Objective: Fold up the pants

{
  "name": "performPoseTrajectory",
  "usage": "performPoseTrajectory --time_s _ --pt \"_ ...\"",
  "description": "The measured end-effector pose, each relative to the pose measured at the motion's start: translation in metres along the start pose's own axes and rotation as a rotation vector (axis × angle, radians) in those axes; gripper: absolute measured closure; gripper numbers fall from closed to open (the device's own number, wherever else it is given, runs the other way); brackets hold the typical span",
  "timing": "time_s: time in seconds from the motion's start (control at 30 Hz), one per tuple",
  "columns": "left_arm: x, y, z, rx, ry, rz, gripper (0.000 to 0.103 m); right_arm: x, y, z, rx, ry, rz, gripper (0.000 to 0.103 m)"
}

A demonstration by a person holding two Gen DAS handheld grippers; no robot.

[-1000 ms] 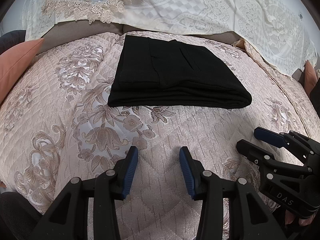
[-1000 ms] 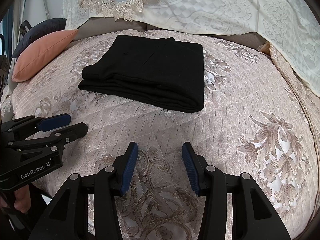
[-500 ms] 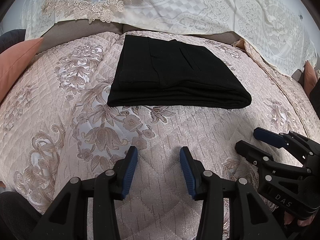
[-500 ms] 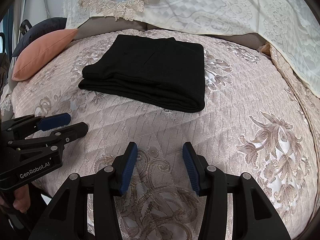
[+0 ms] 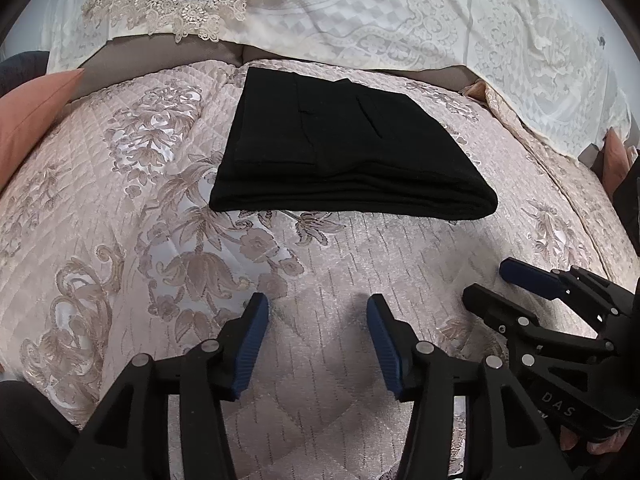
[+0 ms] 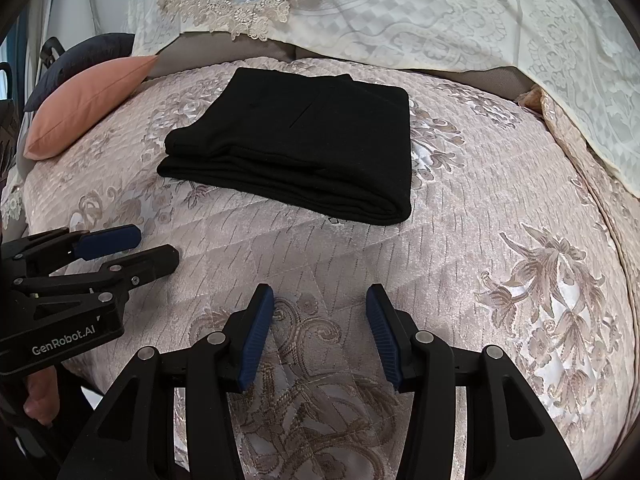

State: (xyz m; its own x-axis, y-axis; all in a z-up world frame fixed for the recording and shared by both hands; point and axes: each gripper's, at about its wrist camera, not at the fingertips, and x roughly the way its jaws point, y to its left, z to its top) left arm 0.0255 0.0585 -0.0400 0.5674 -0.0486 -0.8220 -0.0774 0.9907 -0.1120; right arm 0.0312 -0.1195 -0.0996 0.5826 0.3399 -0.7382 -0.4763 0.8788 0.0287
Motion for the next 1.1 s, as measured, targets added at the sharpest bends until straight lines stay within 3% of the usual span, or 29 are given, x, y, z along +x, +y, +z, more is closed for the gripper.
performPoseTrajectory --time_s 1.1 --pt "0.0045 -0.0020 0.0015 0.020 0.009 0.005 0.039 0.0001 0.0014 -0.0001 -0.011 0.001 0.000 0.054"
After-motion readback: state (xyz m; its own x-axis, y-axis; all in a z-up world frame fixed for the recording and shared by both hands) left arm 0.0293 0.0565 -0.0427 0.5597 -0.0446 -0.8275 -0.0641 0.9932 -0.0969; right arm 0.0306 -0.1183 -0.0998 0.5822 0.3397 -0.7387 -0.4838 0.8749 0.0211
